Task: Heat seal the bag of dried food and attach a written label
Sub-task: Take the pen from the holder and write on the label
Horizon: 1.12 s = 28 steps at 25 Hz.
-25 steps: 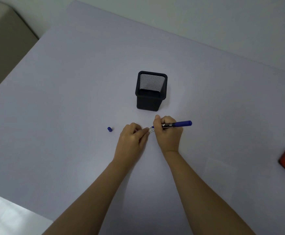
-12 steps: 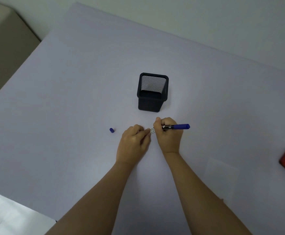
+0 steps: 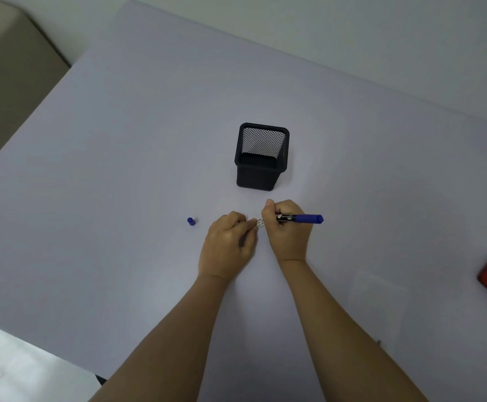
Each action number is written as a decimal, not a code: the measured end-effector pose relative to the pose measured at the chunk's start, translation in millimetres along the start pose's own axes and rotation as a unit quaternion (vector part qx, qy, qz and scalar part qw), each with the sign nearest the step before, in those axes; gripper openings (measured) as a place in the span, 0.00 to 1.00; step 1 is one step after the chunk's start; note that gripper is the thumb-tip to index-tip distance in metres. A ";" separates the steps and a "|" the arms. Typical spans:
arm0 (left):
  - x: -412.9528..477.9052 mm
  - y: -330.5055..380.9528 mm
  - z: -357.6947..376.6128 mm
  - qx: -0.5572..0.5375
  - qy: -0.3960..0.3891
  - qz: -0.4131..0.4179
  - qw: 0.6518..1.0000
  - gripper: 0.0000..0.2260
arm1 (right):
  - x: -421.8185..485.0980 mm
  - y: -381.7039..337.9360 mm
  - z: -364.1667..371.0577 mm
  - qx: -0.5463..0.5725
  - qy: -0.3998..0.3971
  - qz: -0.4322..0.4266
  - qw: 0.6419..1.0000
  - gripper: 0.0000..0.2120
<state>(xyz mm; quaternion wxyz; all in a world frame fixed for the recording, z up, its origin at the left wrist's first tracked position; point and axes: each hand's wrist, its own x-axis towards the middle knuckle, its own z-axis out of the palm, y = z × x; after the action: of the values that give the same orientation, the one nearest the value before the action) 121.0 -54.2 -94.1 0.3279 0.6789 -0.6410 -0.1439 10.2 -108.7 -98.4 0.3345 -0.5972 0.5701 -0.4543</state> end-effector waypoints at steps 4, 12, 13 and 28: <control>-0.9 -0.2 -0.7 -0.008 -0.001 -0.003 1.000 0.09 | -1.1 0.8 -0.3 -0.007 -0.005 -0.005 1.000 0.17; -0.8 -0.1 -0.7 -0.002 -0.008 -0.001 1.000 0.11 | -1.5 1.4 0.7 -0.015 -0.010 -0.032 0.999 0.18; -0.7 -0.3 -1.0 -0.002 -0.007 0.000 1.000 0.10 | -1.4 1.7 1.3 -0.014 -0.006 -0.029 0.999 0.19; -1.4 -0.6 -0.6 -0.003 -0.004 0.004 1.000 0.10 | -2.3 1.4 0.4 -0.022 -0.012 -0.027 0.999 0.19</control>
<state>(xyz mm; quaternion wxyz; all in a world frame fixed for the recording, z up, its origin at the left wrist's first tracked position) 121.7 -52.7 -94.4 0.3279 0.6748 -0.6444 -0.1476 10.2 -106.7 -100.2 0.3161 -0.6248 0.5596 -0.4434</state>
